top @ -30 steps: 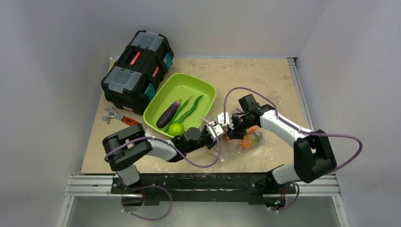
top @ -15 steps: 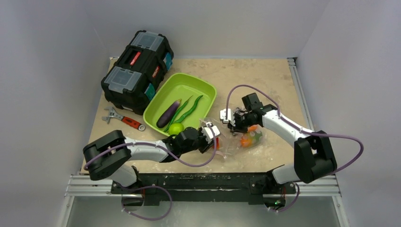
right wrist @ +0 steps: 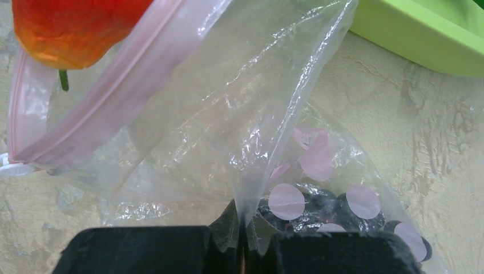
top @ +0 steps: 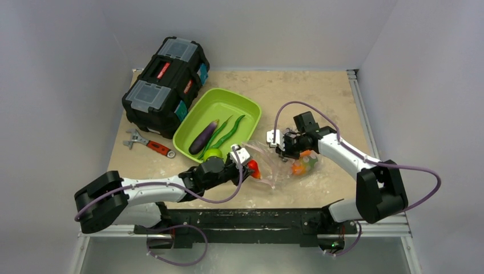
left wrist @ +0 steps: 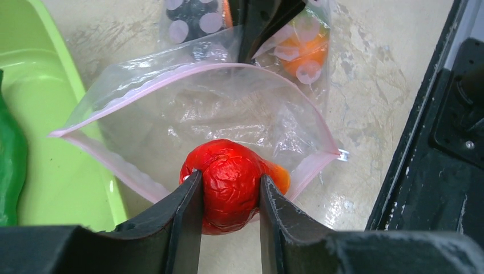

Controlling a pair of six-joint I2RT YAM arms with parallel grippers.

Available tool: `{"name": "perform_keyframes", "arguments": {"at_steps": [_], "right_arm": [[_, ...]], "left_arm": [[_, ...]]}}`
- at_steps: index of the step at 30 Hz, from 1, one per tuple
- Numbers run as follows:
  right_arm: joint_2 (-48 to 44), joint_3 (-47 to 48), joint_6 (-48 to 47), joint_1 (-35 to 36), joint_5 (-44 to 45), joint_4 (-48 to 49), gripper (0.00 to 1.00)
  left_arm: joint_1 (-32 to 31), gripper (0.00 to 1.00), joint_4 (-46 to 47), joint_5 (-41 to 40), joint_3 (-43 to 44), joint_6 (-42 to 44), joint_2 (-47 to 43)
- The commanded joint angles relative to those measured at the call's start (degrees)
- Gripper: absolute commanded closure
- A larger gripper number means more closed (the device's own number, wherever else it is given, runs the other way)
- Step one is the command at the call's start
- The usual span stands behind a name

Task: Open the zip-top bag and remove the fake food
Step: Pick up the fake fruit from the zipper food storage bag, then place the fake fruit in the bin.

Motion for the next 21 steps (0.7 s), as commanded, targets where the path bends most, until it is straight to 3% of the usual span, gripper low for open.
{"name": "perform_keyframes", "arguments": {"at_steps": [1,8,21], "right_arm": [[-1.0,-0.4,0.0,-0.2,-0.1,0.9,1.0],[-0.8,-0.6,-0.1,-0.2,-0.3,0.9,1.0],[-0.7,-0.4,0.2,-0.2,-0.8,0.9,1.0]], "left_arm": [[1.9,1.0,5.2,-3.6,-2.5,-7.8,-2.8],[4.5,1.0,5.5,-5.2,-5.1,-12.5,-8.5],[10.6,1.0,-18.3,-15.0,-2.5,-14.6,-25.3]]}}
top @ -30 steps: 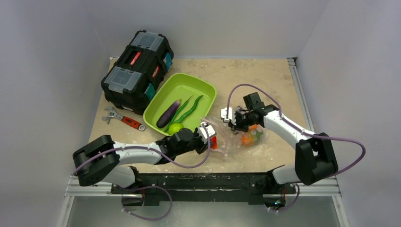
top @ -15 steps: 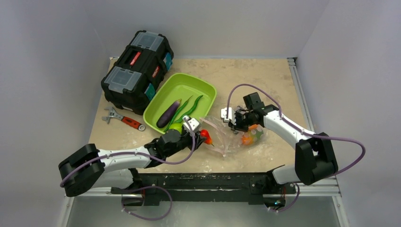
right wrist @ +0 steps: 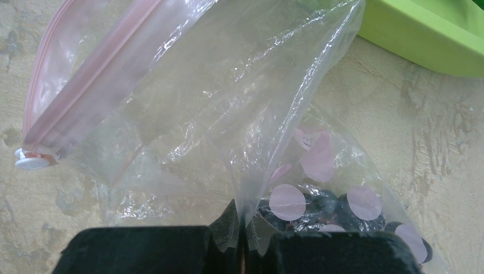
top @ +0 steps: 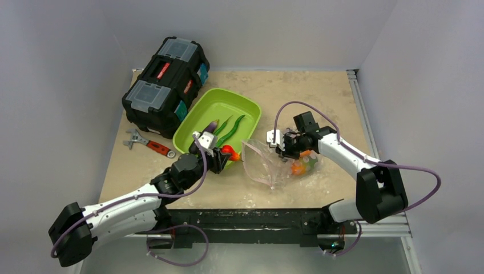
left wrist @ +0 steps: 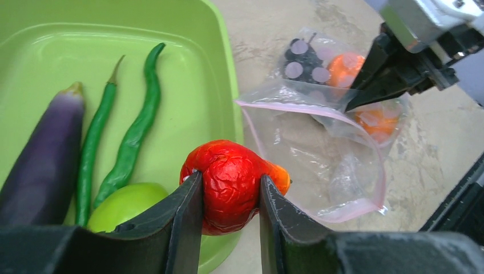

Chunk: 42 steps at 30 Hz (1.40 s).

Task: Open the zip-top bag and remove the fake food
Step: Place the fake fruit in the bin.

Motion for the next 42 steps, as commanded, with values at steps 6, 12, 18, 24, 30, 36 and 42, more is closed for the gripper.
{"name": "perform_keyframes", "arguments": {"at_steps": [6,12,18,24,30,36,42], "right_arm": [[-0.5,-0.3,0.4,-0.3,-0.9,0.7,1.0],[-0.5,-0.3,0.4,-0.2,-1.1,0.6,1.0],[-0.3,-0.2,0.4,-0.2,-1.2,0.4,1.0],[-0.2,-0.1,0.5,-0.2,-1.3,0.3,1.0],[-0.2,-0.1,0.5,-0.2,-1.6,0.3,0.97],[-0.5,0.0,0.5,-0.2,-1.8,0.0,0.93],[-1.7,1.2,-1.4,-1.0,-5.3,-3.1,0.88]], "left_arm": [[3.4,1.0,-13.8,-10.6,5.6,-1.0,-4.2],[6.4,1.0,-17.5,-11.6,10.5,0.2,0.6],[8.6,1.0,-22.3,-12.9,16.0,1.3,7.2],[10.8,0.73,-22.8,-13.1,19.5,1.6,12.7],[13.0,0.28,-22.4,-12.0,21.8,1.1,16.9],[13.5,0.14,-25.8,-8.9,23.6,0.1,15.5],[13.5,0.13,-25.4,8.9,20.3,1.6,8.0]]}}
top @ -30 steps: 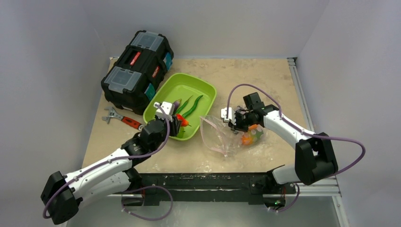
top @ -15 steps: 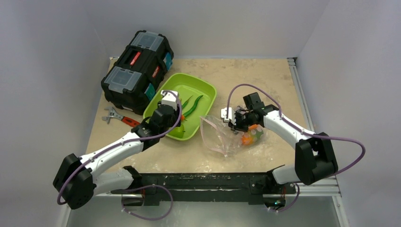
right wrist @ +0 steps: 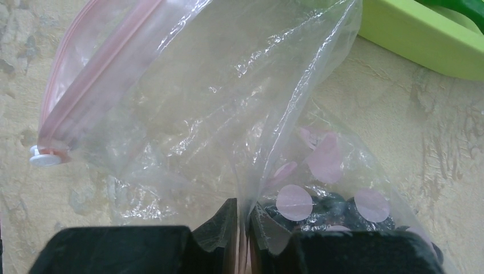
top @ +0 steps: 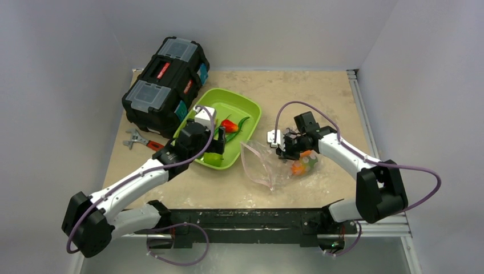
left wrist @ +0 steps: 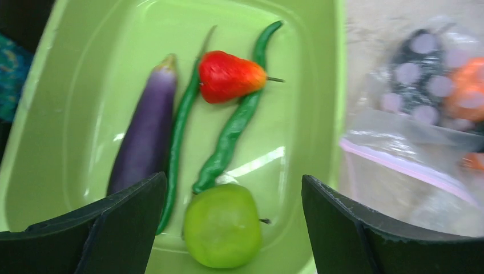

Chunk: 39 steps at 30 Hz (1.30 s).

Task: Open the zip-top bag and remove the fake food
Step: Place the fake fruit in the bin, then pick up the fake fruit from the zipper food storage bag.

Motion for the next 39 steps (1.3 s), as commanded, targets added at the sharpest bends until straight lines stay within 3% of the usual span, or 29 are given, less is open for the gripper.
{"name": "perform_keyframes", "arguments": {"at_steps": [1,6,12,18,25,33,39], "right_arm": [[-1.9,1.4,-1.6,-0.9,-4.7,-3.0,0.86],[-2.7,2.5,-2.8,-1.4,-7.1,-6.0,0.81],[-5.9,5.5,-3.3,-4.6,-13.3,-11.4,0.67],[-12.0,4.6,-4.5,-9.0,-13.8,-15.3,0.55],[-15.2,2.6,-8.1,-13.5,-9.5,-20.0,0.52],[-12.6,3.3,-11.0,-17.8,-0.1,-17.9,0.49],[-7.1,5.6,-11.0,-17.9,-1.4,-15.5,0.44]], "left_arm": [[0.3,0.13,2.2,16.5,-1.6,0.6,-7.3],[0.2,0.13,5.9,28.6,-6.8,-1.4,-13.1],[-1.0,0.13,7.4,37.4,-8.7,-3.7,-12.6],[-8.0,0.13,10.7,35.7,-9.0,0.2,-9.5],[-13.2,0.17,12.4,33.0,-8.4,3.2,-4.8],[-15.5,0.22,18.0,31.7,-10.2,2.7,-1.8],[-19.0,0.25,25.3,27.5,-11.6,2.4,2.3]]}}
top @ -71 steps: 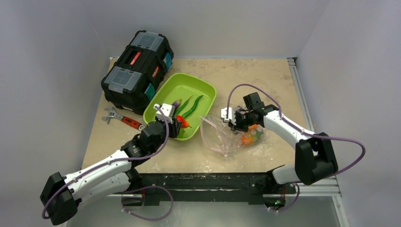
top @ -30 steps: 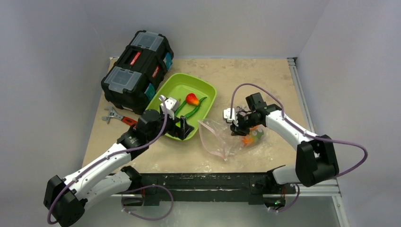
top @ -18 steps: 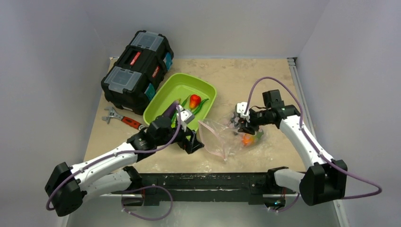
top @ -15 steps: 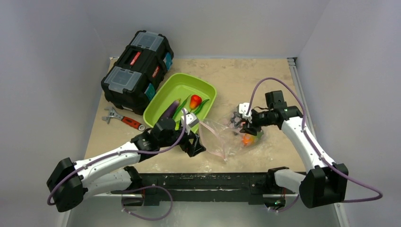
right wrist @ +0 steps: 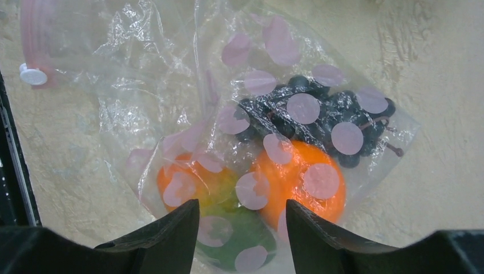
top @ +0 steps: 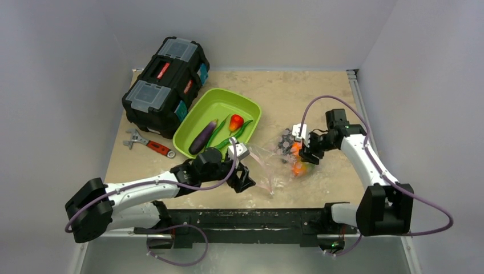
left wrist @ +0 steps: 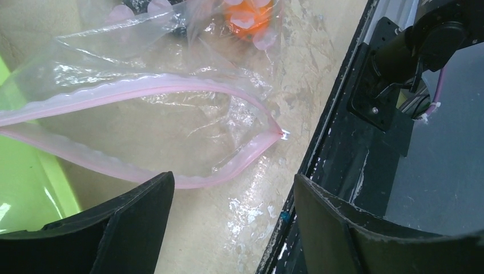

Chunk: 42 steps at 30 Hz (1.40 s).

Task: Open the zip-top bag and remove the fake food
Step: Pick up the fake fruit from the zipper food storage bag.

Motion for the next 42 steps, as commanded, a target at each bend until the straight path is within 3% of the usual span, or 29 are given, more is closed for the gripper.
{"name": "perform_keyframes", "arguments": {"at_steps": [1,7,12,20,26,29,31,35,42], "right_arm": [[3.7,2.7,0.1,0.0,-0.4,4.0,0.41],[8.1,5.8,6.8,2.1,-3.2,7.7,0.32],[8.2,5.1,10.9,6.3,-2.0,10.8,0.26],[7.8,9.2,13.1,8.1,-8.3,7.8,0.19],[9.1,4.2,18.3,13.7,-4.7,13.4,0.21],[8.9,2.9,19.9,14.0,-3.1,15.3,0.31],[8.9,2.9,20.2,14.4,-3.3,15.2,0.43],[10.0,4.0,18.5,15.0,-7.5,10.8,0.97],[2.1,7.5,11.7,14.9,-15.7,1.9,1.0]], "left_arm": [[-2.6,0.26,9.6,-4.0,-1.2,0.9,3.6],[-5.0,0.4,11.4,-10.0,0.5,1.9,9.7],[-6.1,0.4,14.6,-14.4,0.5,1.8,13.1],[-6.4,0.4,19.6,-17.0,0.5,2.2,16.5],[-6.4,0.39,22.0,-17.5,1.2,1.7,18.6],[-6.4,0.37,26.2,-17.4,-0.4,1.3,19.2],[-6.4,0.36,32.3,-17.1,-2.6,1.4,20.4],[-6.4,0.33,44.3,-16.7,-6.4,2.9,24.0],[-6.4,0.21,63.0,-15.5,-13.8,9.8,27.0]]}}
